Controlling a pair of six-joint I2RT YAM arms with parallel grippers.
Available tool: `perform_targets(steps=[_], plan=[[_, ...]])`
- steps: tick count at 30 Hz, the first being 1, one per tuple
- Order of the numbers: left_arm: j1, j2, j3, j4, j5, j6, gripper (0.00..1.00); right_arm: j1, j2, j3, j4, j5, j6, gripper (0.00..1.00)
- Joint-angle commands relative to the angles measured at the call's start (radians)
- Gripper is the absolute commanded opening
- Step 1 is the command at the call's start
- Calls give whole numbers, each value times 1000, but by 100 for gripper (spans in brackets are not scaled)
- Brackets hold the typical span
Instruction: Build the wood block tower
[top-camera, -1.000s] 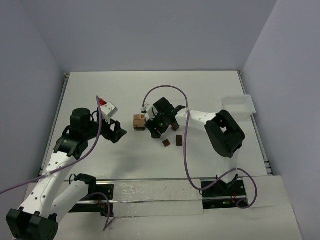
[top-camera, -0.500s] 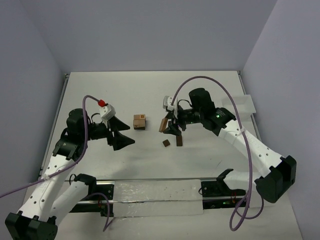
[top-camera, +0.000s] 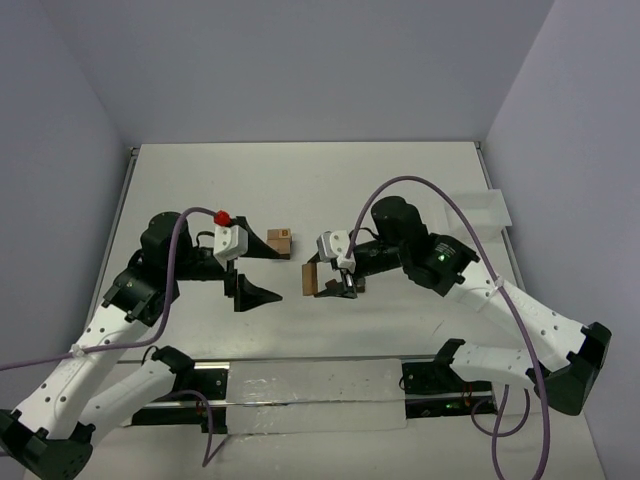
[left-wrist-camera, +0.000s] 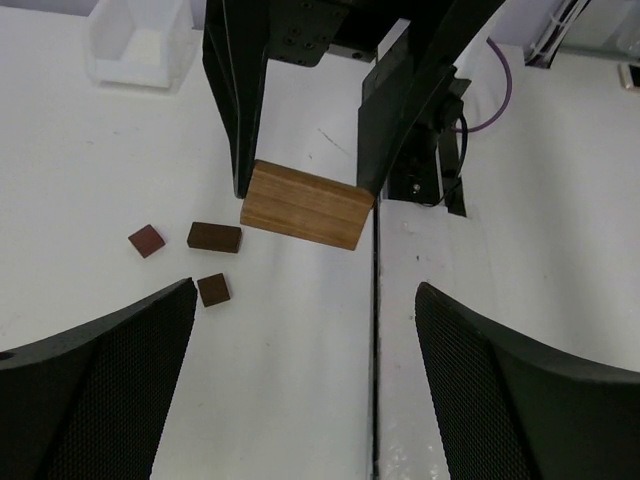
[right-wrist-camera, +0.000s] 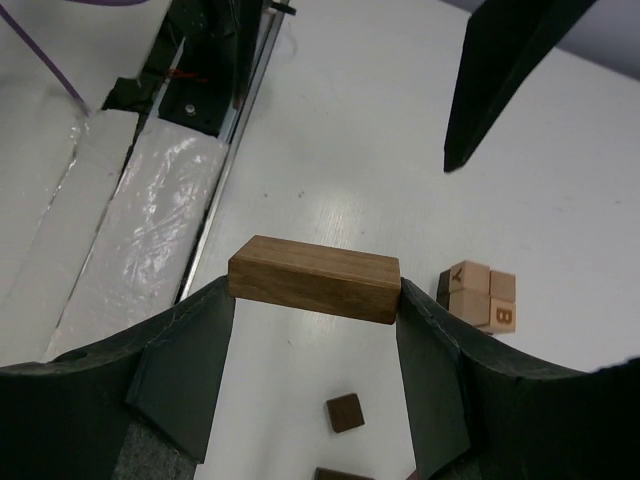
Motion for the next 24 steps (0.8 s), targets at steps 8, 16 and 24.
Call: perform_targets(steps=[8,16,24], plan=[[-117,-17,74,-36,-130,248,96,38,-33,20,179,-50,112,1],[-173,18,99,-28,-260,276,91,44,-16,11,246,-57,188,1],[-191,29,111,-41,-234,279,91,52,3,13,257,-43,177,2]])
